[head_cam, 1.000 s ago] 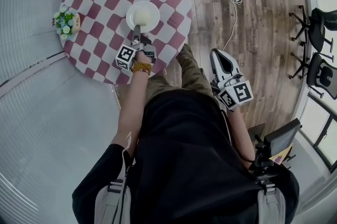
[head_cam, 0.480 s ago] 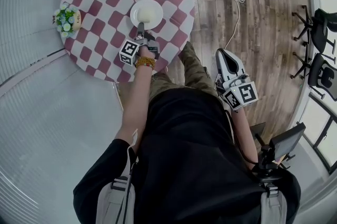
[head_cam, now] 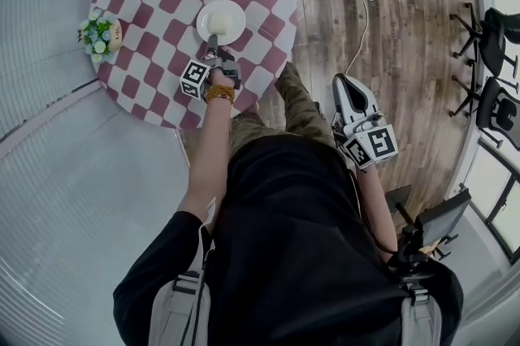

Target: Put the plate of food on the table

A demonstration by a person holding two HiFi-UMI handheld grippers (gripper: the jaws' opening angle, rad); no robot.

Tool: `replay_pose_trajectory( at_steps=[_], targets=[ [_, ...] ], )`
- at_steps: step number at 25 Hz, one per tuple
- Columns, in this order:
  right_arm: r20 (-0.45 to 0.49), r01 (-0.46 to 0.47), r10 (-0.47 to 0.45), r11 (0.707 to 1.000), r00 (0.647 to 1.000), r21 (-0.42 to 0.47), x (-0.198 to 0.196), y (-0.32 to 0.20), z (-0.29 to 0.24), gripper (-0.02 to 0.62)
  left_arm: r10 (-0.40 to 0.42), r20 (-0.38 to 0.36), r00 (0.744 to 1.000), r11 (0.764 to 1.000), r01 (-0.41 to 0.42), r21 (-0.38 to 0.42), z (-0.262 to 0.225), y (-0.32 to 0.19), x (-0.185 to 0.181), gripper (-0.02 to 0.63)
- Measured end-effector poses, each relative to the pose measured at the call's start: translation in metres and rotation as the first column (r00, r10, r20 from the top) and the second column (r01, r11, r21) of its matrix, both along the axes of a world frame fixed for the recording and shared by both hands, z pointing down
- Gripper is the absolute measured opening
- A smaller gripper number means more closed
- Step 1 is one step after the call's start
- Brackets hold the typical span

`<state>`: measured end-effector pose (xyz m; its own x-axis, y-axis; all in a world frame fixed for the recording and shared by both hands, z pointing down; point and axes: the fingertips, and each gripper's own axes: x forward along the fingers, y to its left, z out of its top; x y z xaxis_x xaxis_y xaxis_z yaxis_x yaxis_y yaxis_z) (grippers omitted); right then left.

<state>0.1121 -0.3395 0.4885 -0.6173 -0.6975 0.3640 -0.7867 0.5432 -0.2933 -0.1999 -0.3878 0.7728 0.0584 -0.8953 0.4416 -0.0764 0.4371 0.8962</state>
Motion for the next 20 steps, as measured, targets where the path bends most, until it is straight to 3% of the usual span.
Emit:
replay_pose_trajectory(
  at_steps=[20],
  targets=[
    [-0.021,0.005,-0.005,1.000,1.000,0.005,-0.002,-0.001,0.002,0.011,0.004,-0.022,1.000,0.997,-0.005,-0.073,0.028,0.004,0.003,0.021]
  ],
)
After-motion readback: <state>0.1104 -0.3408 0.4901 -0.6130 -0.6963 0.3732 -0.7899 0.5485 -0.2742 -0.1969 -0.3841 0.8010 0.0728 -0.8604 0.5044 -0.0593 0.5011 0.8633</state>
